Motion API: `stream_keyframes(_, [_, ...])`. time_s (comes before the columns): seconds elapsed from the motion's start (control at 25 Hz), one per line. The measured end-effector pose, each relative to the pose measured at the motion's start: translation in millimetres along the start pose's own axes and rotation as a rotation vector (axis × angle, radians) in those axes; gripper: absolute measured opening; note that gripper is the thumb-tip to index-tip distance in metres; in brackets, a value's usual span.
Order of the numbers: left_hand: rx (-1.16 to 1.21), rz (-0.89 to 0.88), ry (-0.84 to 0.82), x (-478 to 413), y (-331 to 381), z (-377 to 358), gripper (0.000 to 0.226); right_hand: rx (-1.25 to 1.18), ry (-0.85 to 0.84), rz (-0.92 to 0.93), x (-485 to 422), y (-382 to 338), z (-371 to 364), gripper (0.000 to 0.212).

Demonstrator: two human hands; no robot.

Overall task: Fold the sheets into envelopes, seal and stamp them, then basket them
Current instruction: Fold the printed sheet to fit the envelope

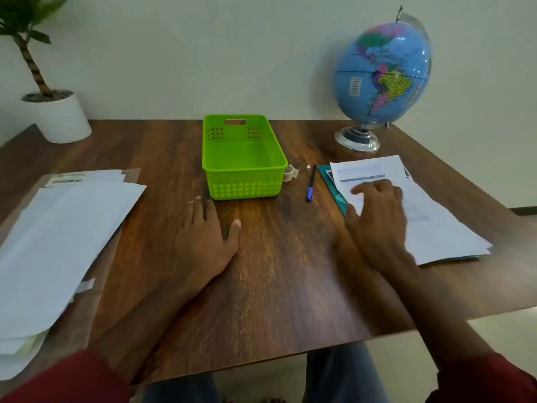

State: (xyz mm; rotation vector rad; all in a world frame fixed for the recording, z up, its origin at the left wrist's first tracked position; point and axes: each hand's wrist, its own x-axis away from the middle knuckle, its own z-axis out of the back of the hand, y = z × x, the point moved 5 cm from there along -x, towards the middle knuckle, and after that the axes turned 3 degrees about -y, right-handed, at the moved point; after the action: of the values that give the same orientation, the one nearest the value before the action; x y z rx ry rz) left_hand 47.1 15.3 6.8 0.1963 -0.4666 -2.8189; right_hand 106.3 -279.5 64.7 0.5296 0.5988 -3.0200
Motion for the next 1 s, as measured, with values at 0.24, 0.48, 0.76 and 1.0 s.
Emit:
stream_keyframes(0.24, [0.017,-0.009,-0.017,0.9,-0.2,-4.8,0.081,0.183,-0.199,-0.15,2.0,27.3,-16.9,0.018])
stream_keyframes(0.48, [0.027,-0.033,-0.004,0.9,-0.8,-4.4,0.081,0.199,-0.206,-0.165,-0.6,21.8,0.5,0.021])
stream_keyframes(0.76, [0.124,-0.096,0.157,6.7,0.7,10.8,0.047,0.164,-0.155,-0.162,-3.8,10.8,41.3,0.034])
stream_keyframes(1.0, [0.612,-0.166,0.154,6.0,29.5,26.0,0.019,0.013,-0.092,-0.002,24.9,-53.3,47.4,0.026])
